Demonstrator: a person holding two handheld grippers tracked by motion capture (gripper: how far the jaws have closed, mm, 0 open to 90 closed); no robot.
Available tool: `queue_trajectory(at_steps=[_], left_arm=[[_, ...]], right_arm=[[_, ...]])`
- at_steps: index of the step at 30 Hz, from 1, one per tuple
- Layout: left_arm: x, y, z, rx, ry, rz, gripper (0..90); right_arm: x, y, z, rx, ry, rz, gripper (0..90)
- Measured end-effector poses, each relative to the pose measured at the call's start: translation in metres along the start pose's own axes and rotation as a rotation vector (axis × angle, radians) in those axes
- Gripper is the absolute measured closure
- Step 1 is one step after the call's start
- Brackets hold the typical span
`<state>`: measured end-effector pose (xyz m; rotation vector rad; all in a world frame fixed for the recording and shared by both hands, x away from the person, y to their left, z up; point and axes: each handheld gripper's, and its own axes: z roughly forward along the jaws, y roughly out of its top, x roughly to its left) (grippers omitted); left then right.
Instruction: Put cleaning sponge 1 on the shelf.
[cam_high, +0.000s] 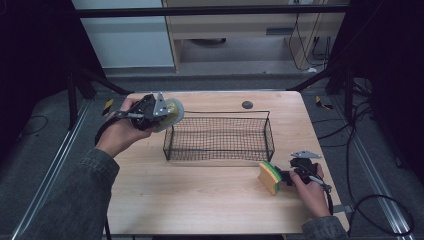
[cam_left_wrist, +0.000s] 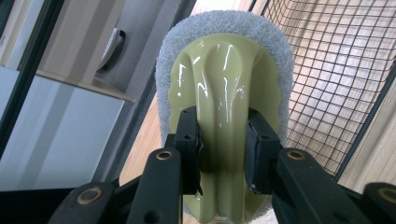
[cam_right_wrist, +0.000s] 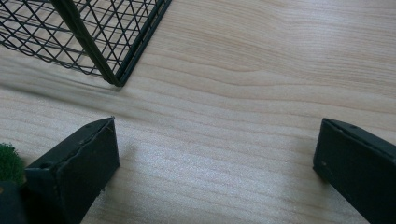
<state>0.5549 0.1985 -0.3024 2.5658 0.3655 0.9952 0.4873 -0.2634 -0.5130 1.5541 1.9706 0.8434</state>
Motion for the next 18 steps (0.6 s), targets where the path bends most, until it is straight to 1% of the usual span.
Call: queue_trajectory(at_steps=[3, 6, 7, 11, 12, 18], left_arm=[[0.000, 0.001, 0.000, -0.005, 0.002, 0.000, 70.1], [-0.002, 0.004, 0.002, -0.003, 0.007, 0.012, 70.1], [-0.003, 0.005, 0.004, 0.000, 0.003, 0.015, 70.1], [-0.002, 0.008, 0.011, -0.012, -0.010, 0.001, 70.1], [-0.003, 0.010, 0.014, -0.012, -0.007, 0.004, 70.1], [-0.007, 0.018, 0.019, -0.024, -0.003, 0.021, 70.1]], right_arm=[[0.000, 0.000, 0.000, 0.000, -0.001, 0.003, 0.4], [0.001, 0.000, 0.000, 0.003, -0.003, 0.006, 0.4], [0.000, 0.000, 0.000, 0.003, -0.003, 0.005, 0.4], [0.001, 0.000, 0.000, -0.001, -0.004, 0.004, 0.5], [0.001, 0.000, 0.000, -0.003, -0.006, -0.001, 0.7], [0.001, 0.000, 0.000, -0.003, -0.004, 0.002, 0.6]])
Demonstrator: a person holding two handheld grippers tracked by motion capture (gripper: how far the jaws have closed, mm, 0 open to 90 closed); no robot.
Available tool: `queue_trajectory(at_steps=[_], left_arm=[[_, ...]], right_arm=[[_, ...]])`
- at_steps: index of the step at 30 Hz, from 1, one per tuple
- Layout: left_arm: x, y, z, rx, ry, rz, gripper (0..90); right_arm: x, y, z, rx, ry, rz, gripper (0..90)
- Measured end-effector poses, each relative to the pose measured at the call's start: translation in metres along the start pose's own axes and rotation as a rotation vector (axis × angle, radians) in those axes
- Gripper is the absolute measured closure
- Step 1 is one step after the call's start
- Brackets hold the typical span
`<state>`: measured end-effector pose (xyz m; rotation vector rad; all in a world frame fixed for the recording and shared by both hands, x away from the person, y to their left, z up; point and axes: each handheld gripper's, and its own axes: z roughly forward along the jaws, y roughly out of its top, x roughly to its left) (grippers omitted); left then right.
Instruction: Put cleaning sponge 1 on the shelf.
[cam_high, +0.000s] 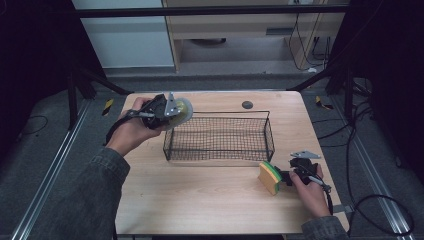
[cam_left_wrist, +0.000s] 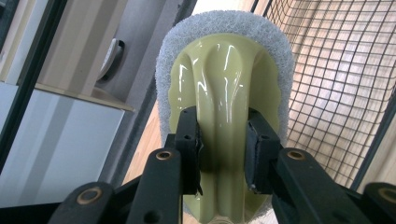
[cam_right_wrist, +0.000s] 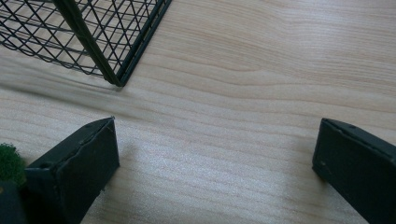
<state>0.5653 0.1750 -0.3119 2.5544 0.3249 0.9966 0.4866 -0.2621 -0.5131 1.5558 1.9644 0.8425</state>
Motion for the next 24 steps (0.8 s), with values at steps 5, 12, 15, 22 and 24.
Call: queue_trajectory(at_steps=[5, 12, 15, 22, 24], left_arm=[[-0.002, 0.002, 0.006, -0.019, -0.012, -0.004, 70.1], [-0.010, 0.008, 0.006, -0.017, -0.024, 0.032, 70.1], [-0.011, 0.009, 0.008, -0.022, -0.022, 0.035, 70.1], [-0.017, 0.006, 0.019, -0.007, -0.046, 0.049, 70.1], [-0.018, 0.006, 0.022, -0.007, -0.054, 0.052, 70.1]], right_arm=[[0.000, 0.000, 0.000, 0.001, 0.000, -0.008, 0.6], [0.000, 0.000, 0.000, 0.000, 0.000, -0.002, 0.6], [0.000, 0.000, 0.000, 0.000, 0.000, -0.001, 0.7], [0.002, -0.001, -0.001, 0.001, -0.002, -0.002, 0.6], [0.002, -0.001, -0.001, 0.001, 0.001, -0.001, 0.6]])
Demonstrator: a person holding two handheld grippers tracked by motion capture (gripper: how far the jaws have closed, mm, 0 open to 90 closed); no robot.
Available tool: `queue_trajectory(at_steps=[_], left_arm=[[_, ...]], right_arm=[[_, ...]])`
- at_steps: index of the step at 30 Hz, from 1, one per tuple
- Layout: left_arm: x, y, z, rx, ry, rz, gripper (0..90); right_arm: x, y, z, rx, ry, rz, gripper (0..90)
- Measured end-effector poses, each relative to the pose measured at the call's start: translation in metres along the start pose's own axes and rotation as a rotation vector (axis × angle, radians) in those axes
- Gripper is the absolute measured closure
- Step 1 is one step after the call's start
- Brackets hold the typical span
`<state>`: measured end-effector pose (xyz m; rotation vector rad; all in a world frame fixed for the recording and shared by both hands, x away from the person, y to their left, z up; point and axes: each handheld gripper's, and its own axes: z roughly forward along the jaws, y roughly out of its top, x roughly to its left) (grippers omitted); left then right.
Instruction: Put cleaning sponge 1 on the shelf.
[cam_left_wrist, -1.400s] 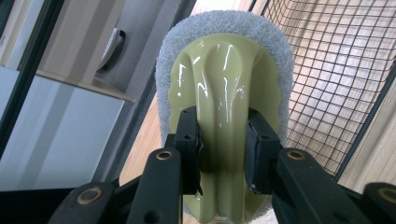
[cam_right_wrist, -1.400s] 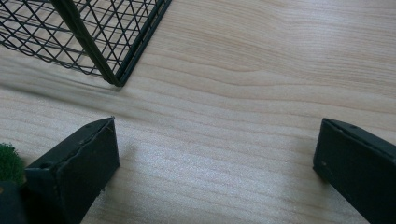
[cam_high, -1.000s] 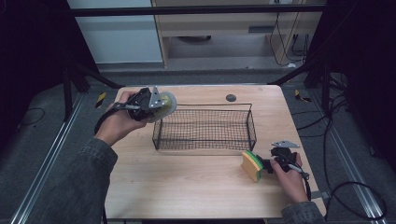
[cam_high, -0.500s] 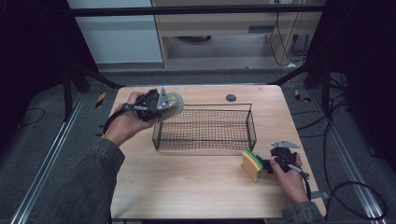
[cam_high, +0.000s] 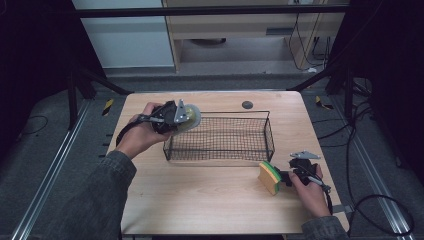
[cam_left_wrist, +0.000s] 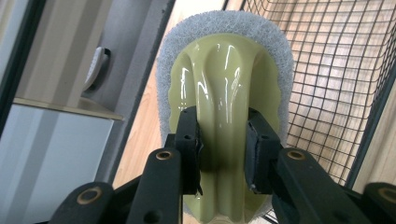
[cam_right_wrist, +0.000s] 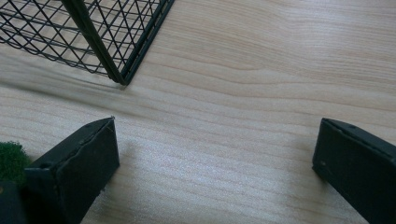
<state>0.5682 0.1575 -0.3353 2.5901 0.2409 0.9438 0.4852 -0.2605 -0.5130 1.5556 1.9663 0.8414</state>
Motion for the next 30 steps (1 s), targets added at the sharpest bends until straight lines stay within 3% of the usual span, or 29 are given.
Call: queue_trajectory(at_steps=[11, 12, 17, 30], left_arm=[[-0.005, 0.004, 0.007, 0.006, -0.018, 0.025, 70.1], [-0.008, 0.004, 0.008, 0.014, -0.016, 0.044, 70.1], [-0.013, 0.004, 0.010, 0.023, -0.019, 0.063, 70.1], [-0.022, 0.006, 0.026, 0.066, -0.065, 0.090, 70.1]], right_arm=[[0.000, 0.000, 0.000, 0.001, 0.000, -0.002, 0.4], [0.000, 0.000, 0.000, 0.001, 0.001, -0.002, 0.4], [0.000, 0.000, 0.000, 0.001, 0.000, -0.003, 0.4], [0.000, 0.000, 0.000, 0.001, 0.000, -0.002, 0.4]])
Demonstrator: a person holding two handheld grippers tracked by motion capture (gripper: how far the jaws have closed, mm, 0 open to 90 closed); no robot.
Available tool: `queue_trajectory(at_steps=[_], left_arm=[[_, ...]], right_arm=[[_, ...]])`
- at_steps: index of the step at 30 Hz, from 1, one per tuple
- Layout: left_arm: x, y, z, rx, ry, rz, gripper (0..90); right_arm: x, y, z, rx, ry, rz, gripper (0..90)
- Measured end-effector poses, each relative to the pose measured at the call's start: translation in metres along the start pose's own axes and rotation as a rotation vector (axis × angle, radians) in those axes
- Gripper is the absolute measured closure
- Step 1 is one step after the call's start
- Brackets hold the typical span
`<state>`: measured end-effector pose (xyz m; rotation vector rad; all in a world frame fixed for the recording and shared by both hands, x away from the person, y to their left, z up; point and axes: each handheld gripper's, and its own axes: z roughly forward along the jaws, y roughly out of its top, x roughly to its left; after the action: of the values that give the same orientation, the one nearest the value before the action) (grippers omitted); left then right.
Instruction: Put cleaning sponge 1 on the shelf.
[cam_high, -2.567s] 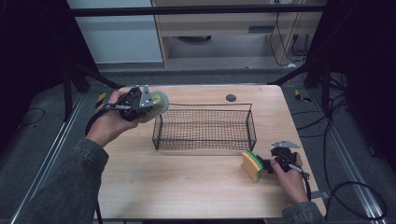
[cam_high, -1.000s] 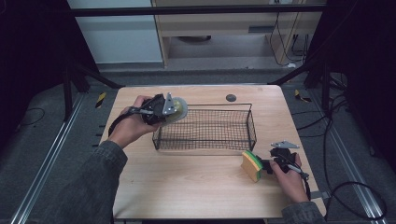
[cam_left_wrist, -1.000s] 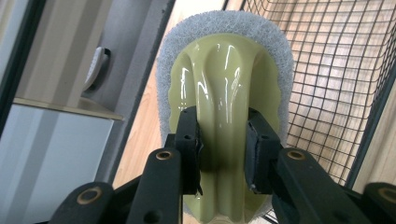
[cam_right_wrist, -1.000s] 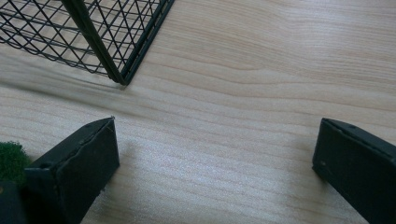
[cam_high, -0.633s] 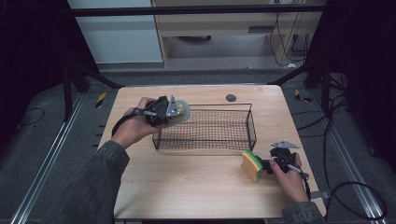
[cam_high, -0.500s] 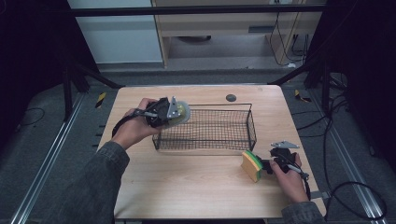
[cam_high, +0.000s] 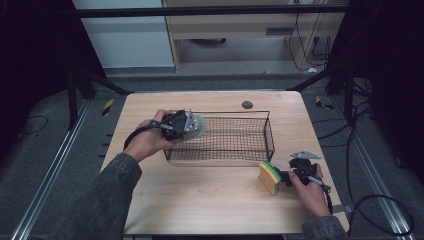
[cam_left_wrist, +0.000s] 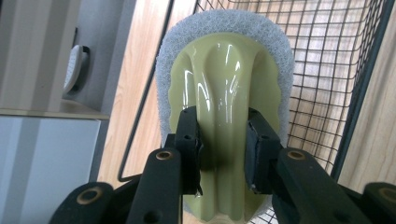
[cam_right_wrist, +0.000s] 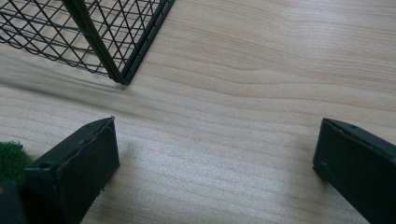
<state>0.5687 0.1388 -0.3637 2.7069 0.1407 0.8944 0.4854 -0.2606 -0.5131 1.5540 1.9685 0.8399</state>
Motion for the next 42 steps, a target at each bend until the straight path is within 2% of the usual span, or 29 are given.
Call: queue_trajectory(at_steps=[13, 22, 30, 42], left_arm=[[-0.003, -0.002, 0.007, 0.021, -0.020, 0.006, 70.1], [-0.007, -0.008, 0.017, 0.029, -0.040, -0.012, 70.1], [-0.009, -0.005, 0.025, 0.039, -0.057, 0.000, 70.1], [-0.011, -0.004, 0.043, 0.058, -0.098, -0.007, 70.1]], right_arm=[[0.000, 0.000, 0.000, -0.001, 0.001, -0.001, 0.4], [0.000, 0.000, 0.000, -0.001, 0.001, -0.001, 0.4], [0.000, 0.000, 0.000, 0.000, 0.002, 0.000, 0.4], [0.000, 0.000, 0.000, -0.001, 0.002, 0.000, 0.4]])
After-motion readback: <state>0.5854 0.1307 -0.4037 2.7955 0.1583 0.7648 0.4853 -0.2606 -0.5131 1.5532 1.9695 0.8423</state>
